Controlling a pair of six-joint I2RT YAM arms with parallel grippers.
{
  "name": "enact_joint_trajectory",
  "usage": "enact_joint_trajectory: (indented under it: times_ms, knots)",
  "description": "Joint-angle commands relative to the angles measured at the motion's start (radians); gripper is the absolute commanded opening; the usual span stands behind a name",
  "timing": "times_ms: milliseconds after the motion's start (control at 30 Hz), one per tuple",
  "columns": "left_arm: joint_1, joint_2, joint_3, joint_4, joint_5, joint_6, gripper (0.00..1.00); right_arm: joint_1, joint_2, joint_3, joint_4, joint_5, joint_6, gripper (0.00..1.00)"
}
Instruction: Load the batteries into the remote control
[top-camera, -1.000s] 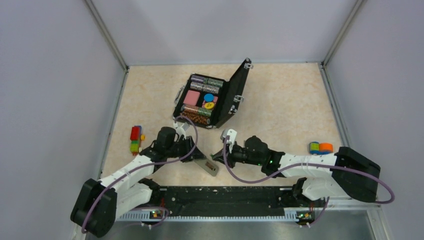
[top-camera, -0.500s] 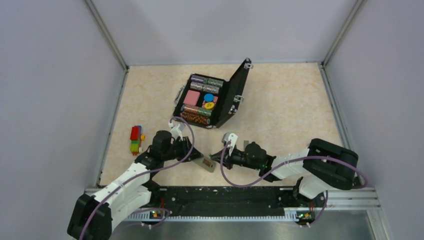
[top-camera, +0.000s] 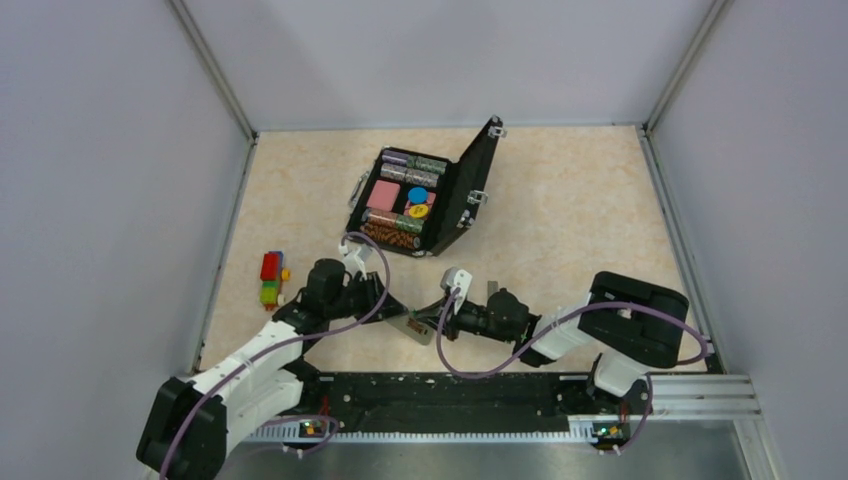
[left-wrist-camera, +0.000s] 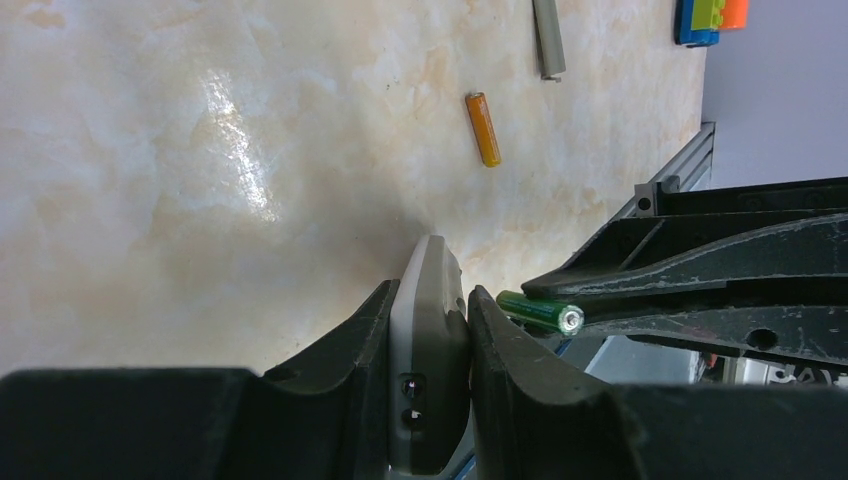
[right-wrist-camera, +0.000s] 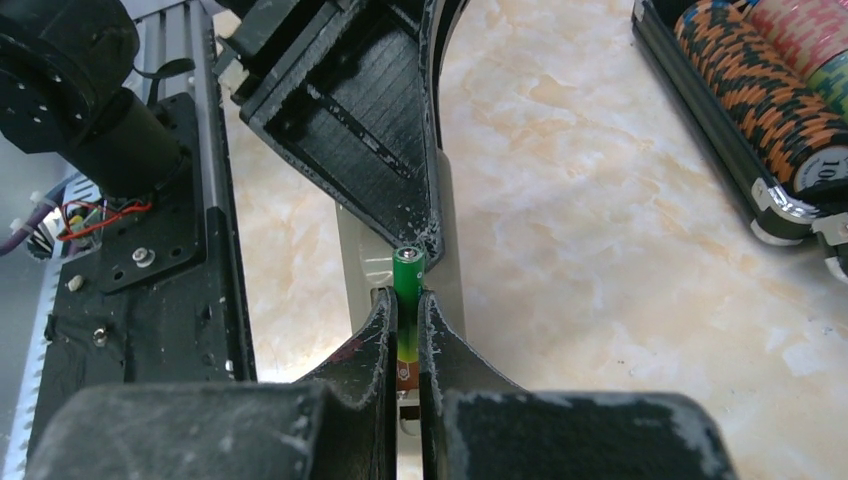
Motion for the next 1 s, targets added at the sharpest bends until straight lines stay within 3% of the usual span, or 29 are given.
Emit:
enact_joint_trajectory:
  times_ms: [0,967]
  knots:
    - [0.003,0.035,0.022,-0.087,-0.053,0.045,0.00,0.019,0.039,0.016,0.089,-0.007,0.000,0.00]
    - [0.032,0.234,0.150,-0.246,-0.001,0.054,0.00,0.034,0.179,-0.033,0.239,0.030,-0.019,0.00]
